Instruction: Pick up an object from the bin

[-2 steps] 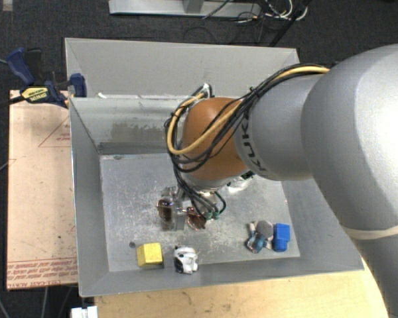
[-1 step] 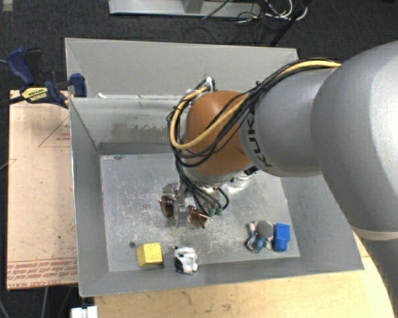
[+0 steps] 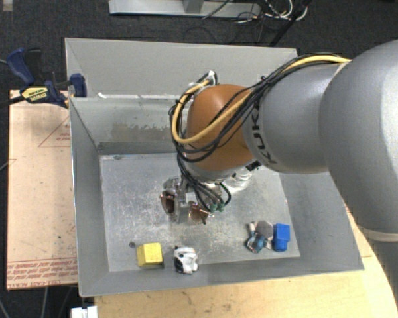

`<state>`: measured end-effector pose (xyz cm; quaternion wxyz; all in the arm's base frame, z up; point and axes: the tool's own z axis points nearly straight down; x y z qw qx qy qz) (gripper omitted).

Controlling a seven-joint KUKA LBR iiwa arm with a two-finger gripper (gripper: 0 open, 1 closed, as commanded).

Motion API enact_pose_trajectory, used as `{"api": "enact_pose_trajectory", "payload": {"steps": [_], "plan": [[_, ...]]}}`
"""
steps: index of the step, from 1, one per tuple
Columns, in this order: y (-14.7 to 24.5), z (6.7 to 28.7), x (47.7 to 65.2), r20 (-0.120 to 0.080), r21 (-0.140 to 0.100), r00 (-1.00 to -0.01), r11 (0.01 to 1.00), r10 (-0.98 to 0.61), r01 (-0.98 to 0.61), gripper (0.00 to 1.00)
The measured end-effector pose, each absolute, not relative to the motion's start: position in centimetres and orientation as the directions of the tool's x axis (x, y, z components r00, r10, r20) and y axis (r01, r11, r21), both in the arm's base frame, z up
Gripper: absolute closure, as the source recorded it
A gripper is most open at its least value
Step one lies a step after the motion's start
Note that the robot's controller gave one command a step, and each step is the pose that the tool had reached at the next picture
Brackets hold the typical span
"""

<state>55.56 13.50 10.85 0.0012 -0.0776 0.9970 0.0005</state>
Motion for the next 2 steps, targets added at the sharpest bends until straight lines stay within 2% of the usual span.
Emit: {"api": "enact_pose_trajectory", "payload": {"steps": [2], "plan": [[13.5,13.8,55.5,0.0,0.001,-0.988,0.988,-0.155,-0.155,1.0]]}}
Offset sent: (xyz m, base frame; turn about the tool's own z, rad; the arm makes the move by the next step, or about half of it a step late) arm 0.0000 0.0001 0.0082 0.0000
